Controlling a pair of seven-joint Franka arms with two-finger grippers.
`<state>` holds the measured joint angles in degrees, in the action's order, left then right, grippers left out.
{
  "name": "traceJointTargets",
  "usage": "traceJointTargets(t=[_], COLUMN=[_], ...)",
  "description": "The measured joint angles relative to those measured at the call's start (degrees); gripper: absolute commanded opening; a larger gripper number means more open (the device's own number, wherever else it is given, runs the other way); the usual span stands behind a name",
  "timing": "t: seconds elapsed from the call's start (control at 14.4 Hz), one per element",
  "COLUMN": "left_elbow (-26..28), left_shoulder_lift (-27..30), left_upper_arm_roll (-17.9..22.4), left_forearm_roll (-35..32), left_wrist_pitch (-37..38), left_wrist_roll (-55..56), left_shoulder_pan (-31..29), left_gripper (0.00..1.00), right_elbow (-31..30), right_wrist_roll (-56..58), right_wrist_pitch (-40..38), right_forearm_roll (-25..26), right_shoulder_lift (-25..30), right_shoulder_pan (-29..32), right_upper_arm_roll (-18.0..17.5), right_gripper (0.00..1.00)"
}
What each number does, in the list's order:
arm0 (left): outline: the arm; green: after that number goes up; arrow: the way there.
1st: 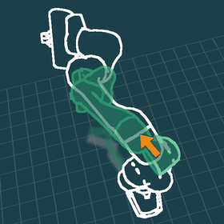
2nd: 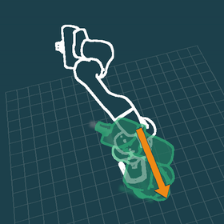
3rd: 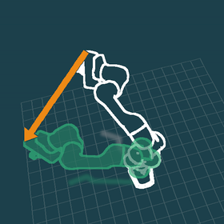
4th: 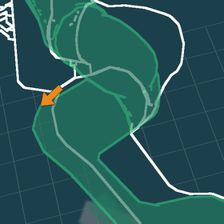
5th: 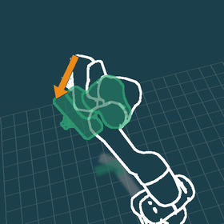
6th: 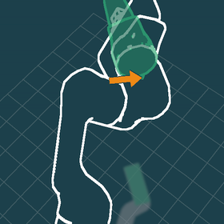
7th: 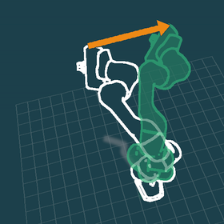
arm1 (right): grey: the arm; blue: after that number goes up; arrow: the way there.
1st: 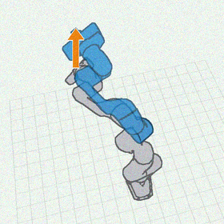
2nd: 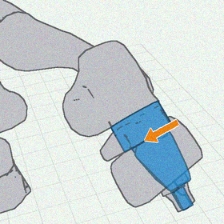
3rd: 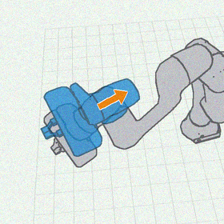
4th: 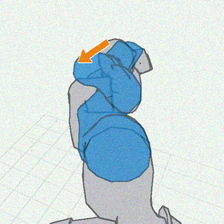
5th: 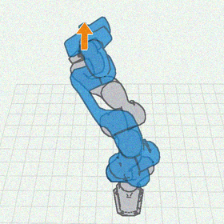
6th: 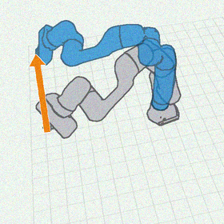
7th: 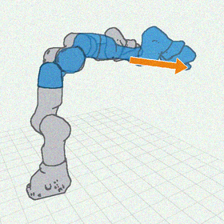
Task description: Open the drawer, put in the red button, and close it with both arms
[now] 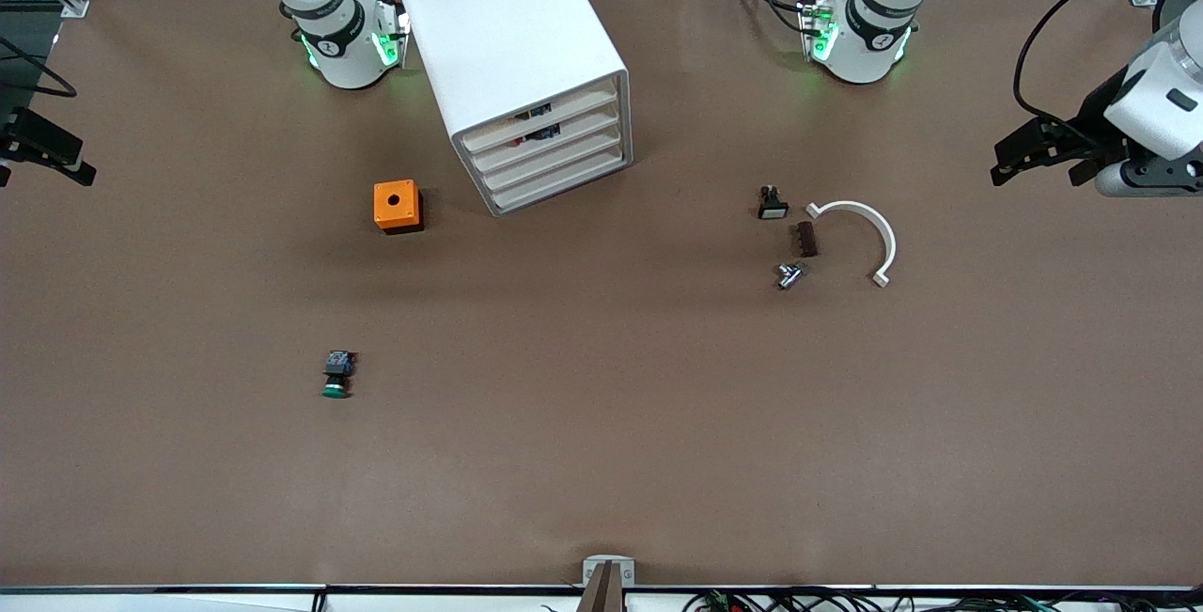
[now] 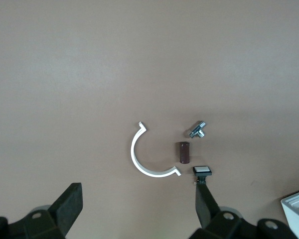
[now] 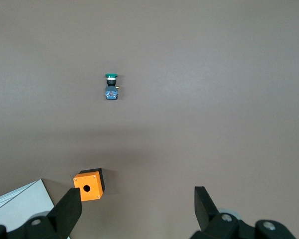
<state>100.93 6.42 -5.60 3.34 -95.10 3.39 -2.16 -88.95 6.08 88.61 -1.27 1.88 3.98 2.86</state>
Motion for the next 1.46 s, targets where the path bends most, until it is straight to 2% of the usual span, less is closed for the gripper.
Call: traceJointTargets(t=[0.49, 1.46], left_elbow=[-4.38, -5.51], left_shoulder_lift=[0.18, 0.17], left_upper_arm_roll=[0.11, 0.23], left_forearm_roll=[-0.08, -0.08], left_wrist_pitch=[6.28, 6.46], left_wrist_roll=[0.23, 0.31], left_shoulder_pan=[-0.28, -0.34], left_gripper=[1.0, 1.0], right_elbow=[0.84, 0.85], right_wrist_roll=[0.06, 0.24], right_wrist_pitch=[-0.03, -3.23], right_forearm_roll=[-0.99, -0.93], right_shoulder_lift=[0.0, 0.0], right_shoulder_pan=[0.0, -0.09], right_upper_arm_roll=[-0.06, -0.41], right_gripper=[1.0, 1.0])
